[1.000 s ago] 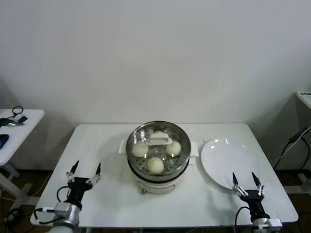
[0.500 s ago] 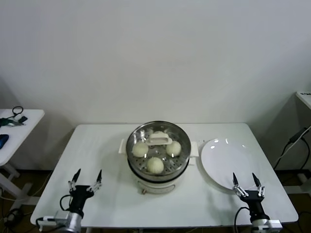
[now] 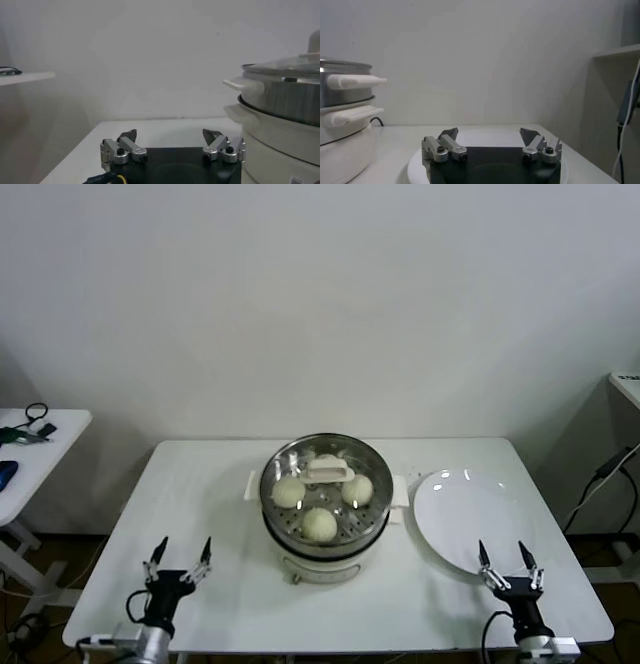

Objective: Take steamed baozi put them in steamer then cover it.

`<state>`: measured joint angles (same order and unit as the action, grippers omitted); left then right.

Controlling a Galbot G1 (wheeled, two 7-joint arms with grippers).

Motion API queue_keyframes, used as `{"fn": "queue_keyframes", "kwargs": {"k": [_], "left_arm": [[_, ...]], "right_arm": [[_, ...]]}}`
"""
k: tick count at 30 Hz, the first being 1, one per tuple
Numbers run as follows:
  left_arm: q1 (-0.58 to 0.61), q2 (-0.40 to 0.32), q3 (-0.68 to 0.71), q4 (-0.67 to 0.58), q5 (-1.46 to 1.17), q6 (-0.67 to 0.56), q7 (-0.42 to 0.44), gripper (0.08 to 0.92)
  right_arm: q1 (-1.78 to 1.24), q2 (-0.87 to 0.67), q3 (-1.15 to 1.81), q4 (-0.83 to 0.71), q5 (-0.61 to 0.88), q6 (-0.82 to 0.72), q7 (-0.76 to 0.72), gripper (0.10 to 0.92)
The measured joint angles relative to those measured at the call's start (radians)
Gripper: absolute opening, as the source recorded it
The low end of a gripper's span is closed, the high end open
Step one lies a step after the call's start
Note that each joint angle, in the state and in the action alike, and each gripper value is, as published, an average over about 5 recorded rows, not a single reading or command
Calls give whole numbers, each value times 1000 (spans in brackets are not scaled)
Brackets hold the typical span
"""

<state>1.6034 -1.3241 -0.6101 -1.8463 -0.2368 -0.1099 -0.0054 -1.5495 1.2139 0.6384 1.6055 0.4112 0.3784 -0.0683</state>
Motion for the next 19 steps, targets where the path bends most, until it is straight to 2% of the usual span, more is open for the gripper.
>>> {"fn": "queue_keyframes", "kwargs": {"k": [19], "left_arm": [[8, -4, 0, -9, -9, 1, -1, 823]], "right_arm": [[-1, -2, -1, 0, 2, 2, -2, 823]]}}
